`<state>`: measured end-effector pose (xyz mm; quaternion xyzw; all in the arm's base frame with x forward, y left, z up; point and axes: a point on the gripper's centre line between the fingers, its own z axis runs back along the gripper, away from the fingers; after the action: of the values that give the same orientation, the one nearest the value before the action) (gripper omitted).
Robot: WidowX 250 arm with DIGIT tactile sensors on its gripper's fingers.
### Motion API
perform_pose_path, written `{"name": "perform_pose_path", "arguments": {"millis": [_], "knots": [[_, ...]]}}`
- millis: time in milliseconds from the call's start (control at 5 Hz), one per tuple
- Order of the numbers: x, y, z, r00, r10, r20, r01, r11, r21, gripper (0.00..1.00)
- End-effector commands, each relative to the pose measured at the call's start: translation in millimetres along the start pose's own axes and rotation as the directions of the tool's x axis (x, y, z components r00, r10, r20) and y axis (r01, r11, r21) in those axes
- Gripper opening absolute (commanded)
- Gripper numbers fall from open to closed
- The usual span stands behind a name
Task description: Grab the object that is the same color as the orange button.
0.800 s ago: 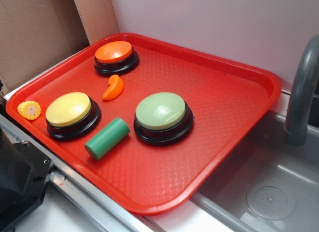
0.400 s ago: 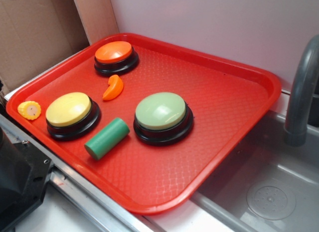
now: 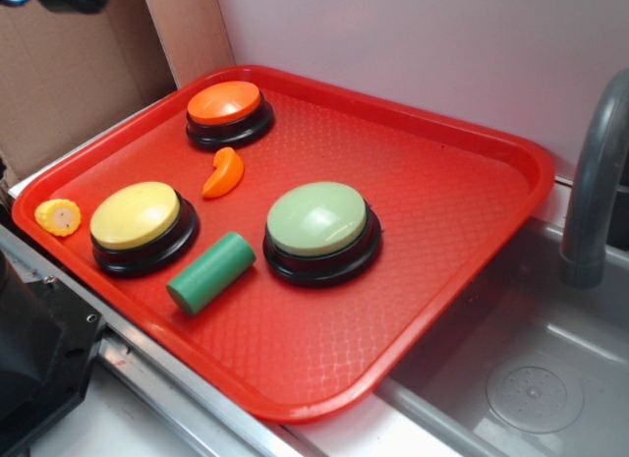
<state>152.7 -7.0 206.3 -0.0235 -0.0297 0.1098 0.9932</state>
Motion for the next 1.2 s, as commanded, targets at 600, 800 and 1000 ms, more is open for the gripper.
{"name": "perform_pose_path", "arguments": {"millis": [600, 800, 1000], "knots": [[85.1, 31.4, -121.7, 0.965, 0.259, 0.039, -0.260, 0.966, 0.009, 1.00], [91.7, 37.3, -147.4, 0.957, 0.289, 0.014, -0.289, 0.957, 0.010, 1.00], [97.1, 47.2, -166.6, 0.944, 0.329, 0.023, -0.330, 0.944, 0.015, 1.00]]}}
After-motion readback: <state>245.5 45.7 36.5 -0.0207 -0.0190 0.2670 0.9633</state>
